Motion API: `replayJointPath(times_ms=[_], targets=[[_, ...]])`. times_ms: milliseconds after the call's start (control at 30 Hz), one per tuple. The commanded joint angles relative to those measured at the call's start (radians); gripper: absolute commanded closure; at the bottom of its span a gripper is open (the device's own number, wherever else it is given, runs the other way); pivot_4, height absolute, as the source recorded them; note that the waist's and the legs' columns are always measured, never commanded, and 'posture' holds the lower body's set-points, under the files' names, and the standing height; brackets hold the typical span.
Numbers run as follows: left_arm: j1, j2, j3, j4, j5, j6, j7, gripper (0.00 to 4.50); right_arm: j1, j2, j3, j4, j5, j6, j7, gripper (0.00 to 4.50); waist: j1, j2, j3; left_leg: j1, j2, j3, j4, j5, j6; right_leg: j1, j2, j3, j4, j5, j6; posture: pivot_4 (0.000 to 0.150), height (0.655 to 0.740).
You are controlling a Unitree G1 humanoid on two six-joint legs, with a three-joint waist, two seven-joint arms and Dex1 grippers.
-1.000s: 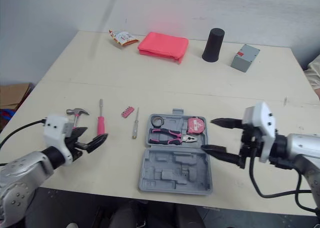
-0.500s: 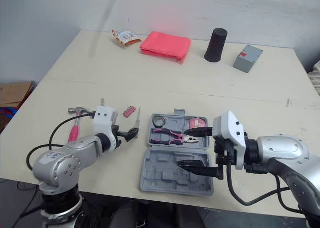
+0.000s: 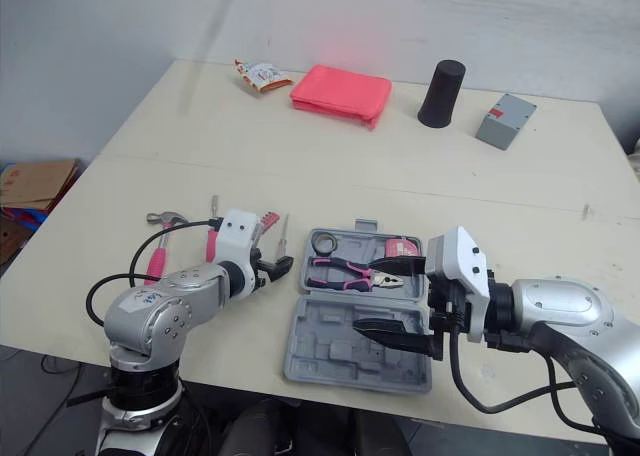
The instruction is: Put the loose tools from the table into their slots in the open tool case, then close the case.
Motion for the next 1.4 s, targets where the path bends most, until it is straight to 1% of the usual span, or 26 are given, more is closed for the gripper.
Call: replayJointPath(times_ms=[33, 167, 367, 467, 567, 600, 700, 833, 900, 967, 1067, 1167, 1300, 1400], targets=[[0.018, -0.026, -0.009, 0.037, 0.01, 0.024, -0.016, 2.67, -0.006, 0.001, -0.012, -0.024, 0.011, -0.016, -0.007, 0.0, 0.001, 0.0, 0.0, 0.0, 0.0, 0.0, 0.0, 0.0, 0.0, 0.0, 0.0, 0.0, 0.0, 0.0, 0.0, 0.15, 0.7348], [0.02, -0.039, 0.016, 0.036, 0.025, 0.03, -0.017, 4.44, -0.02, -0.001, -0.015, -0.016, 0.016, -0.015, -0.009, 0.0, 0.001, 0.0, 0.0, 0.0, 0.0, 0.0, 0.0, 0.0, 0.0, 0.0, 0.0, 0.0, 0.0, 0.0, 0.0, 0.15, 0.7348], [0.019, -0.034, 0.043, 0.0, 0.038, 0.059, -0.024, 4.48, -0.029, -0.004, -0.022, 0.005, 0.005, -0.024, -0.006, 0.0, 0.0, 0.0, 0.0, 0.0, 0.0, 0.0, 0.0, 0.0, 0.0, 0.0, 0.0, 0.0, 0.0, 0.0, 0.0, 0.15, 0.7348], [0.023, 0.023, 0.047, -0.048, 0.02, 0.062, -0.074, 4.48, -0.053, -0.002, -0.02, 0.022, 0.005, -0.022, -0.013, 0.0, -0.005, 0.0, 0.0, 0.0, 0.0, 0.0, -0.001, 0.0, 0.0, -0.001, 0.0, 0.0, 0.0, 0.0, 0.0, 0.15, 0.7348], [0.048, 0.157, 0.016, -0.134, -0.04, 0.007, -0.206, 4.48, -0.07, 0.0, -0.016, 0.032, 0.007, -0.017, -0.015, 0.0, -0.009, 0.0, 0.0, 0.0, 0.0, 0.001, -0.002, 0.0, -0.001, -0.002, 0.0, 0.0, 0.0, 0.0, 0.0, 0.15, 0.7348], [0.052, 0.221, 0.013, -0.175, -0.08, -0.014, -0.279, 4.48, -0.074, 0.0, -0.014, 0.035, 0.007, -0.017, -0.013, 0.0, -0.009, 0.0, 0.0, 0.0, 0.001, 0.001, -0.002, 0.001, -0.002, -0.002, 0.0, 0.0, 0.0, 0.0, -0.001, 0.15, 0.7348], [0.05, 0.357, 0.035, -0.227, -0.153, -0.061, -0.418, 4.48, -0.083, -0.004, -0.008, 0.042, 0.007, -0.016, -0.008, 0.0, -0.006, 0.0, 0.0, -0.001, 0.002, 0.001, -0.003, 0.0, -0.003, -0.004, 0.001, -0.001, 0.0, -0.001, -0.002, 0.15, 0.7348], [0.009, 0.575, 0.01, -0.235, -0.248, -0.144, -0.654, 4.48, -0.07, -0.051, -0.016, 0.042, 0.047, 0.03, 0.038, 0.0, -0.002, -0.001, 0.001, -0.002, 0.002, 0.001, -0.004, 0.0, -0.003, -0.004, 0.001, -0.001, -0.001, -0.001, -0.003, 0.15, 0.7348], [-0.022, 0.638, -0.011, -0.222, -0.278, -0.167, -0.721, 4.48, -0.065, -0.063, -0.024, 0.046, 0.056, 0.041, 0.042, 0.0, -0.002, -0.001, 0.001, -0.002, 0.002, 0.001, -0.004, 0.0, -0.003, -0.003, 0.0, -0.001, -0.002, -0.001, -0.004, 0.15, 0.7348], [-0.087, 0.694, -0.073, -0.194, -0.308, -0.179, -0.812, 4.48, -0.038, -0.082, -0.033, 0.048, 0.052, 0.046, 0.068, 0.0, 0.0, -0.001, 0.001, -0.002, 0.001, 0.001, -0.004, -0.001, -0.002, -0.003, -0.001, -0.002, -0.002, -0.001, -0.004, 0.15, 0.7348], [-0.186, 0.736, -0.176, -0.151, -0.332, -0.183, -0.912, 4.48, 0.011, -0.1, -0.041, 0.04, 0.036, 0.038, 0.089, 0.0, -0.001, -0.001, 0.001, -0.002, 0.001, 0.001, -0.004, -0.001, -0.002, -0.003, -0.001, -0.002, -0.004, -0.001, -0.004, 0.15, 0.7348], [-0.301, 0.745, -0.305, -0.089, -0.307, -0.189, -0.98, 4.48, 0.057, -0.1, -0.053, 0.022, 0.029, 0.033, 0.082, 0.0, -0.001, -0.001, 0.001, -0.003, 0.001, 0.001, -0.004, -0.001, -0.002, -0.004, 0.0, -0.001, -0.004, -0.001, -0.004, 0.15, 0.7348], [-0.416, 0.712, -0.455, 0.0, -0.238, -0.23, -1.02, 4.48, 0.096, -0.097, -0.072, 0.007, 0.012, 0.024, 0.062, 0.0, -0.006, -0.001, 0.001, -0.004, 0.002, 0.001, -0.004, -0.001, -0.002, -0.004, 0.0, -0.001, -0.004, -0.001, -0.004, 0.15, 0.7348], [-0.46, 0.689, -0.53, 0.039, -0.2, -0.266, -1.053, 4.48, 0.115, -0.096, -0.083, 0.0, 0.0, 0.019, 0.055, 0.0, -0.005, -0.001, 0.001, -0.004, 0.002, 0.001, -0.003, -0.001, -0.002, -0.005, 0.001, 0.0, -0.003, -0.001, -0.003, 0.15, 0.7348]])
